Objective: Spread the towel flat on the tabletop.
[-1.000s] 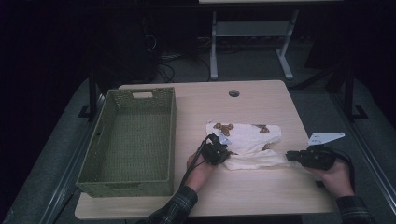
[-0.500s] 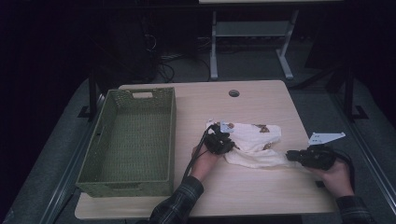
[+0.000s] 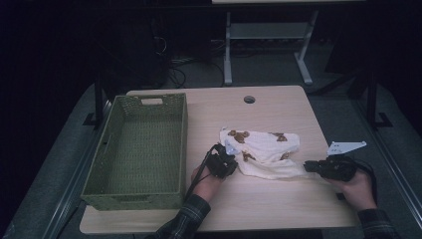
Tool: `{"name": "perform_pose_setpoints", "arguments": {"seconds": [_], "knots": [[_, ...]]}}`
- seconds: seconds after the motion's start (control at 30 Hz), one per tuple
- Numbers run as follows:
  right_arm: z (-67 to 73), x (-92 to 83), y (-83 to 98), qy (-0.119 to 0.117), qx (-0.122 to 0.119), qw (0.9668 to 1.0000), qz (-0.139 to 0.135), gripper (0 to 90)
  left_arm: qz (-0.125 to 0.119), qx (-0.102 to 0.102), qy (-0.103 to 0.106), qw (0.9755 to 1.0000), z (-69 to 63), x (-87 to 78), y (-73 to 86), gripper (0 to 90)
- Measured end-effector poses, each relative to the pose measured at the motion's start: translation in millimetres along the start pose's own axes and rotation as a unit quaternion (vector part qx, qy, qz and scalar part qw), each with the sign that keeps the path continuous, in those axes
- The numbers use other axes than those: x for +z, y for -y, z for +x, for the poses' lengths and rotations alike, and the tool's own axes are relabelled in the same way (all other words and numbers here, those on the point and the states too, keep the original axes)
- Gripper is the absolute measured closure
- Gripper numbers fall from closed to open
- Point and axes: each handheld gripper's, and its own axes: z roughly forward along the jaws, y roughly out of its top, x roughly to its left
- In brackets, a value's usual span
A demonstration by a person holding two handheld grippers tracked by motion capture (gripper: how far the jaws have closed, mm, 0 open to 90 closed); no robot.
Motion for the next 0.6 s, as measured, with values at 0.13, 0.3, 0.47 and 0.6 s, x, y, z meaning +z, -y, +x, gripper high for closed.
{"name": "perform_pose_setpoints", "arguments": {"seconds": [0.13,0.3,0.47,0.6], "knots": [[0.8,-1.0,-0.4,0.001,-0.002,1.0,-0.003,78.6,-0.004,0.008,0.006,0.9999,1.4,15.8,-12.4,86.7],[-0.6,-0.2,0.0,0.001,0.0,1.0,0.0,78.5,-0.007,0.016,0.01,0.9998,2.9,32.1,-23.8,87.3],[0.2,-0.5,-0.2,0.0,-0.002,1.0,0.0,78.6,-0.008,0.012,0.015,0.9998,4.9,41.7,-26.8,87.3],[0.1,-0.4,-0.1,0.0,-0.002,1.0,0.0,78.6,-0.023,-0.002,0.02,0.9995,10.1,32.3,-28.2,84.9]]}}
